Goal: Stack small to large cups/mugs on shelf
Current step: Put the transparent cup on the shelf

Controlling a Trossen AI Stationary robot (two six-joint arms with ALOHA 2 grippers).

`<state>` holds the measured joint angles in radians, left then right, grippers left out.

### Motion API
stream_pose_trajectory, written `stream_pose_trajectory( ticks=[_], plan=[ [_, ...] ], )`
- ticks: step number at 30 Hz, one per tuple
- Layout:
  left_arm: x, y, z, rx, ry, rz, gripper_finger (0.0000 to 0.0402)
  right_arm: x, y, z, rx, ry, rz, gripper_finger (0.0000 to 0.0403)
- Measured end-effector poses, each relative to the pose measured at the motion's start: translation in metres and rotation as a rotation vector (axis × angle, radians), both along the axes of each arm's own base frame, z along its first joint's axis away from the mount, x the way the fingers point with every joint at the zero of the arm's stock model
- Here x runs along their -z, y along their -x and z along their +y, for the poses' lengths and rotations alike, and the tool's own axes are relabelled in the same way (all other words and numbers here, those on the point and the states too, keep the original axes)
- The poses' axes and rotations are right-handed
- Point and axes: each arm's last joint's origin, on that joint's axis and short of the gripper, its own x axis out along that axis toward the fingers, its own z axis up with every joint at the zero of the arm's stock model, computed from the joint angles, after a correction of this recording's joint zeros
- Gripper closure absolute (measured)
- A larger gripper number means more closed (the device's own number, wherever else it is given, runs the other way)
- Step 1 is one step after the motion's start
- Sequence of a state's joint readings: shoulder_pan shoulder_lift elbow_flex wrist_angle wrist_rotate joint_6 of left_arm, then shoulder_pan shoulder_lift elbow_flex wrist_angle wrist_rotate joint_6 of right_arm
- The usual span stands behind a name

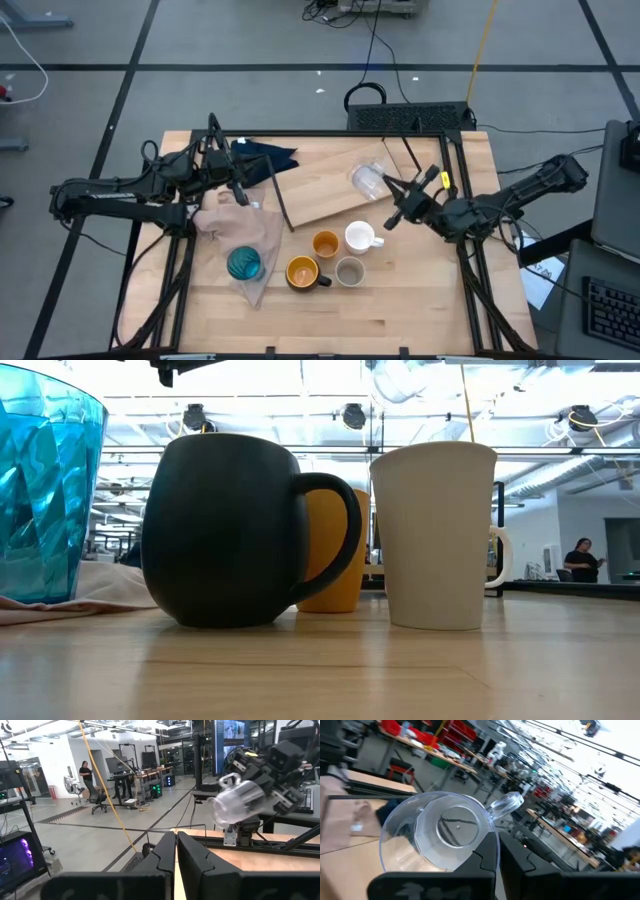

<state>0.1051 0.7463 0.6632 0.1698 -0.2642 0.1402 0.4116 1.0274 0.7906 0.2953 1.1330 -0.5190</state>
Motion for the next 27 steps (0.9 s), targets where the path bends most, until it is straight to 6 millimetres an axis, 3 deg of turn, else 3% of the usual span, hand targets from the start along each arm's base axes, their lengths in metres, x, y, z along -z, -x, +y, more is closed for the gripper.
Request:
stream_pose_trajectory(
  ticks=[16, 27],
  plan=[
    [0.002, 0.000, 0.000, 0.001, 0.016, 0.012, 0.0380, -0.001, 0.008, 0.017, -0.014, 0.012, 0.004, 0.0403],
    [0.002, 0.000, 0.000, 0.001, 0.023, 0.016, 0.0380, -0.005, 0.007, 0.007, 0.026, 0.074, 0.043, 0.0403]
  ],
)
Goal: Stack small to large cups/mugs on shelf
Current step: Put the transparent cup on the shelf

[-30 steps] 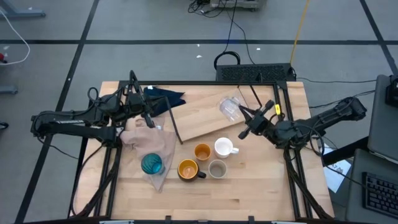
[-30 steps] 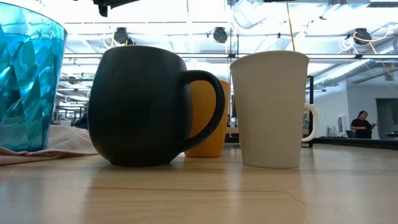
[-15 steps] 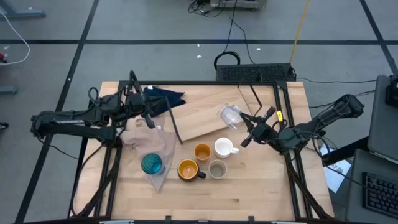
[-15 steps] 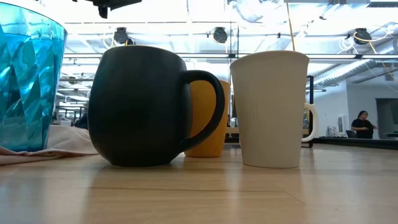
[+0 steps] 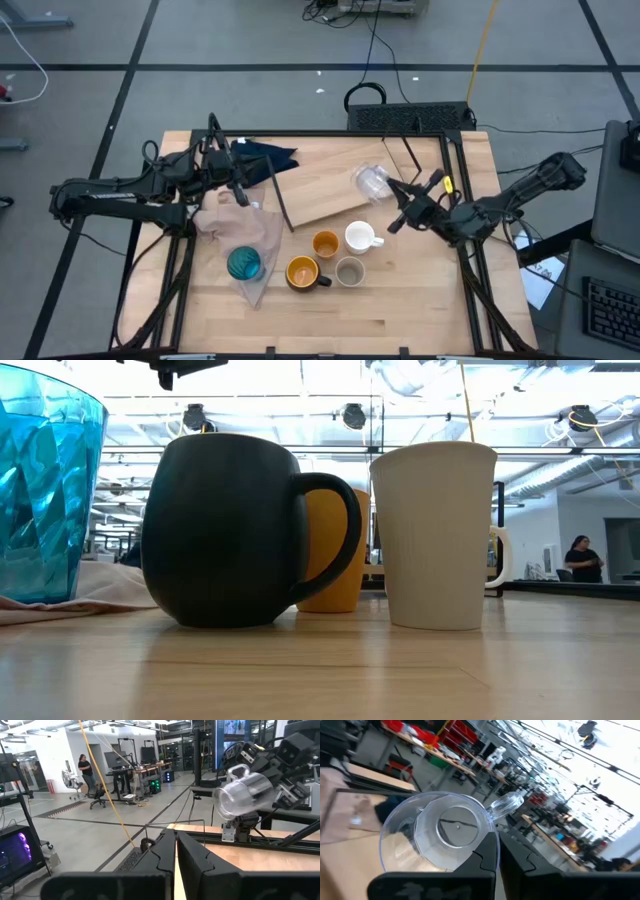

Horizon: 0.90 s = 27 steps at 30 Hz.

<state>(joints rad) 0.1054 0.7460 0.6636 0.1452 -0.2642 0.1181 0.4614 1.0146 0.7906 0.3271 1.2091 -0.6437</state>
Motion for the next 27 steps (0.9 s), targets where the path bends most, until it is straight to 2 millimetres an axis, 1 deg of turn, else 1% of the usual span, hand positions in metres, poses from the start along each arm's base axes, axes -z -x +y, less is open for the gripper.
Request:
stream_pose_trajectory(
  ticks=[3, 7, 11, 15, 19, 23, 27],
  plan=[
    [0.000, 0.000, 0.000, 0.001, 0.000, 0.000, 0.0380, -0.006, 0.004, -0.010, 0.037, 0.005, -0.012, 0.0403],
    [0.000, 0.000, 0.000, 0.000, 0.004, 0.000, 0.0380, -0.016, 0.015, -0.024, 0.064, -0.009, -0.052, 0.0403],
    [0.002, 0.000, 0.000, 0.003, 0.046, 0.001, 0.0380, -0.022, 0.026, -0.036, -0.013, -0.031, -0.077, 0.0403],
    [0.003, 0.000, 0.000, 0.003, 0.050, 0.017, 0.0380, -0.018, 0.035, -0.050, -0.043, -0.095, -0.067, 0.0403],
    [0.004, 0.000, 0.000, 0.003, 0.051, 0.025, 0.0380, -0.012, 0.040, -0.064, -0.112, -0.201, -0.068, 0.0403],
    [0.004, 0.000, 0.000, 0.003, 0.051, 0.027, 0.0380, -0.011, 0.043, -0.076, -0.184, -0.279, -0.077, 0.0403],
    [0.004, 0.000, 0.000, 0.002, 0.051, 0.028, 0.0380, -0.009, 0.042, -0.085, -0.309, -0.381, -0.093, 0.0403]
  ],
)
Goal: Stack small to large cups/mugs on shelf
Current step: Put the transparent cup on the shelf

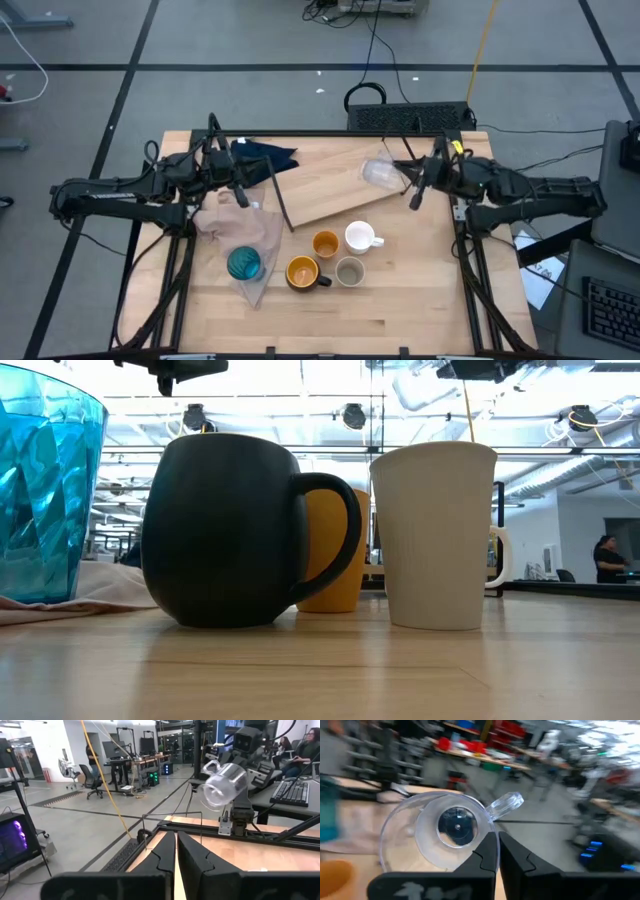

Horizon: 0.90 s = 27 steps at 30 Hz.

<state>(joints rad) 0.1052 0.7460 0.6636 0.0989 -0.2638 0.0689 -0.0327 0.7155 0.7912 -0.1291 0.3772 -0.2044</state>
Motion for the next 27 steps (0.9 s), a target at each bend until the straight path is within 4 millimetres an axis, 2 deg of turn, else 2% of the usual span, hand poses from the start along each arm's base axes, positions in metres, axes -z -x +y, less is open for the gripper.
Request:
stream_pose_trajectory(
  ticks=[11, 17, 22, 27],
  plan=[
    [0.003, 0.000, 0.000, 0.000, 0.003, 0.026, 0.0380, 0.005, 0.003, -0.032, -0.084, -0.155, -0.004, 0.0403],
    [0.003, 0.000, 0.000, 0.000, 0.003, 0.028, 0.0380, 0.010, -0.002, -0.057, -0.031, -0.207, 0.021, 0.0403],
    [0.003, 0.000, 0.000, 0.000, 0.003, 0.029, 0.0380, -0.006, -0.013, -0.081, -0.004, -0.225, 0.067, 0.0403],
    [0.004, 0.000, 0.000, 0.000, 0.005, 0.044, 0.0380, -0.023, -0.027, -0.103, 0.041, -0.260, 0.237, 0.0403]
  ],
)
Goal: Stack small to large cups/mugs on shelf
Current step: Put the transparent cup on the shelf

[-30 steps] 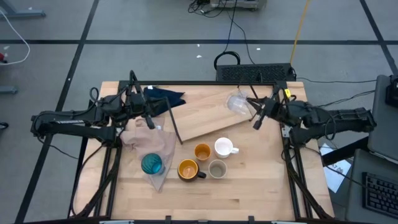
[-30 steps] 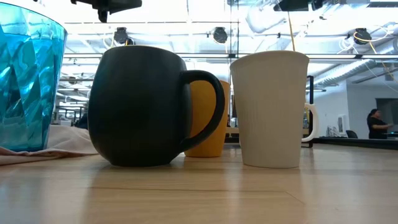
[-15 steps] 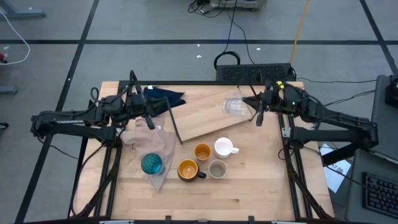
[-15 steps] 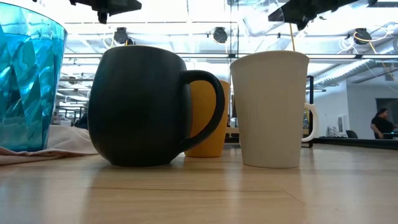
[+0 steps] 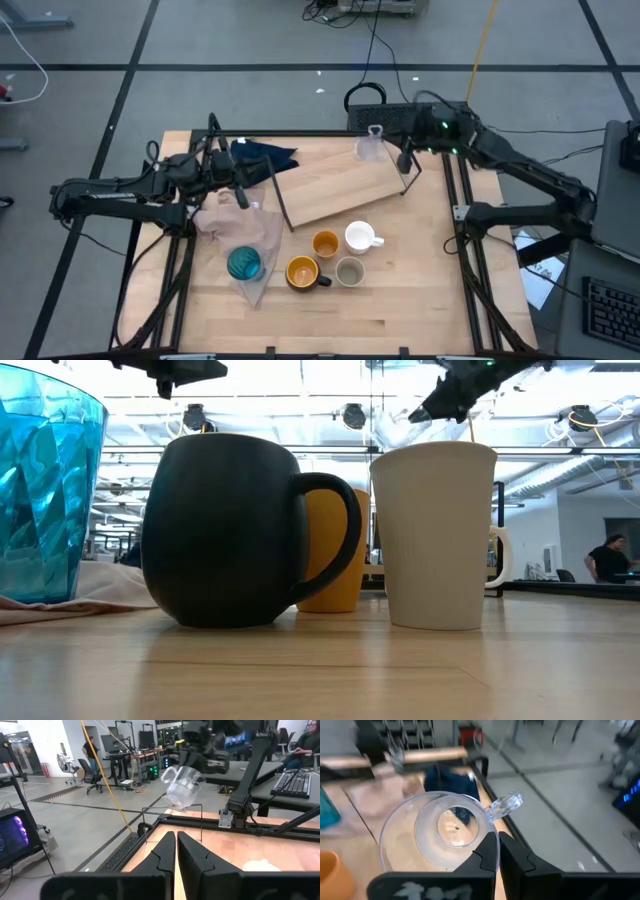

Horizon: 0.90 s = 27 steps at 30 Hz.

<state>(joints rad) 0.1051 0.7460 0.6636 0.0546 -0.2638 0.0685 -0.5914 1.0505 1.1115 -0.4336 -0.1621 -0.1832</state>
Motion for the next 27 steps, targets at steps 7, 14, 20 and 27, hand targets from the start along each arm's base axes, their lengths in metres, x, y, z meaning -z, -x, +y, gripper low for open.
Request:
stream_pose_trajectory(
  ticks=[7, 14, 20, 27],
  plan=[
    [0.002, 0.000, 0.000, 0.000, 0.003, 0.022, 0.0380, -0.007, -0.023, -0.031, 0.029, -0.090, 0.184, 0.0403],
    [0.002, 0.000, 0.000, -0.004, -0.002, 0.024, 0.0380, 0.001, -0.041, -0.058, 0.037, -0.159, 0.340, 0.0403],
    [0.002, 0.000, 0.000, -0.007, -0.003, 0.024, 0.0380, 0.011, -0.054, -0.072, 0.022, -0.186, 0.426, 0.0403],
    [0.002, 0.000, 0.000, -0.007, -0.012, 0.027, 0.0380, 0.022, -0.062, -0.082, 0.039, -0.173, 0.555, 0.0403]
  ],
)
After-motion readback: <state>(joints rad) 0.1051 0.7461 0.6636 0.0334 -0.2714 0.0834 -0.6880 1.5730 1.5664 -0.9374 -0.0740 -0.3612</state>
